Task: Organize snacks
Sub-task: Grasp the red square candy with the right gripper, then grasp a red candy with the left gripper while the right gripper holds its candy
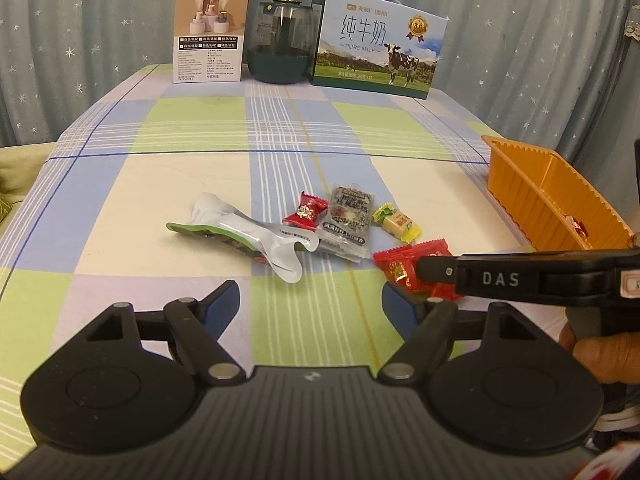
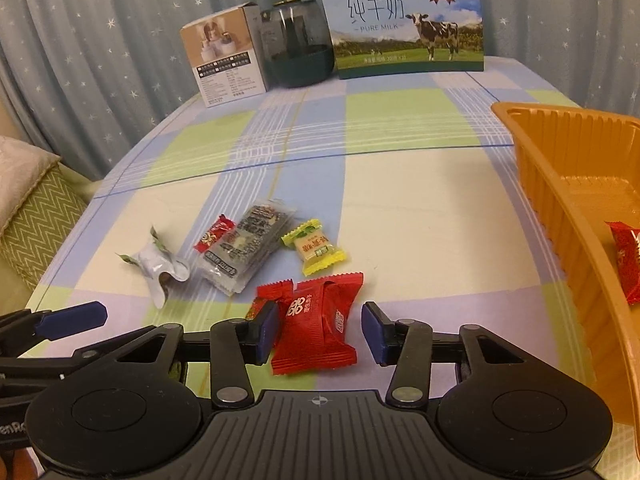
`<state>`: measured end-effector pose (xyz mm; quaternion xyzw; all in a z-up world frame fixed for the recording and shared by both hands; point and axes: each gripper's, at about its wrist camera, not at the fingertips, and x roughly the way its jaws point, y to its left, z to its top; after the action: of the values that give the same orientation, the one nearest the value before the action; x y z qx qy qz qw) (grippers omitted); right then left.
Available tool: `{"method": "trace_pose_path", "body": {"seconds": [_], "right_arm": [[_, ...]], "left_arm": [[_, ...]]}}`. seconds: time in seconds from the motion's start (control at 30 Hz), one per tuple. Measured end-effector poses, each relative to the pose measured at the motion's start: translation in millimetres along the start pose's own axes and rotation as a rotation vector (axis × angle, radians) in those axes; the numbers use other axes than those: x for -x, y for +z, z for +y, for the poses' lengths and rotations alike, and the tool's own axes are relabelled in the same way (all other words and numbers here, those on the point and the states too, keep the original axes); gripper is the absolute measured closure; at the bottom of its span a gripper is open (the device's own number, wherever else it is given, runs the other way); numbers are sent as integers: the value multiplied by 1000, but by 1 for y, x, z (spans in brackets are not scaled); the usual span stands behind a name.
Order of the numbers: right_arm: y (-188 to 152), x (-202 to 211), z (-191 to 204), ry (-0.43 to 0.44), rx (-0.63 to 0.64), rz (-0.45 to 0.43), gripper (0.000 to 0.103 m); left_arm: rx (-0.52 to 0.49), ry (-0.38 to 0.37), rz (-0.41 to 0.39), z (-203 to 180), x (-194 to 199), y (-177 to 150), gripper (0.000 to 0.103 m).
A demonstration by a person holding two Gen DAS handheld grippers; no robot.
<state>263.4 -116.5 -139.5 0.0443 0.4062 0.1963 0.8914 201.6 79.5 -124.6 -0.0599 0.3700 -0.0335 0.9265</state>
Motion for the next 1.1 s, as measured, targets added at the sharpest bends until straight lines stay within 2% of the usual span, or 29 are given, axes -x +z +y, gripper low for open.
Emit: {"method": "trace_pose_path", "body": {"seconds": [0.13, 0.2, 0.37, 0.5, 0.73, 0.93, 1.03, 1.1], "right_arm": [[-2, -3, 0, -3, 18, 13, 65], [-3, 2, -3, -4, 1, -3, 76], [-3, 16, -18, -33, -53, -25, 76], [-5, 24, -34, -15, -148, -26, 76], [-5, 28, -44, -20, -187, -30, 76], [-5, 29, -47, -17, -198, -33, 76], [-6, 28, -48, -19, -201, -32, 76], [-6, 27, -47, -17, -200, -30, 77]], "left_arm": [[-21, -2, -4, -6, -1, -1, 27], [-32, -4, -9, -9, -1, -1, 27], [-61, -31, -19, -19, -1, 0, 27], [-87, -60, -15, -31, -9, 0, 38], [-91, -106, 7, -48, -33, 4, 52], [-104, -93, 23, -58, -53, 8, 64], [-128, -77, 30, -62, -59, 6, 74], [-147, -63, 28, -65, -59, 4, 75]]}}
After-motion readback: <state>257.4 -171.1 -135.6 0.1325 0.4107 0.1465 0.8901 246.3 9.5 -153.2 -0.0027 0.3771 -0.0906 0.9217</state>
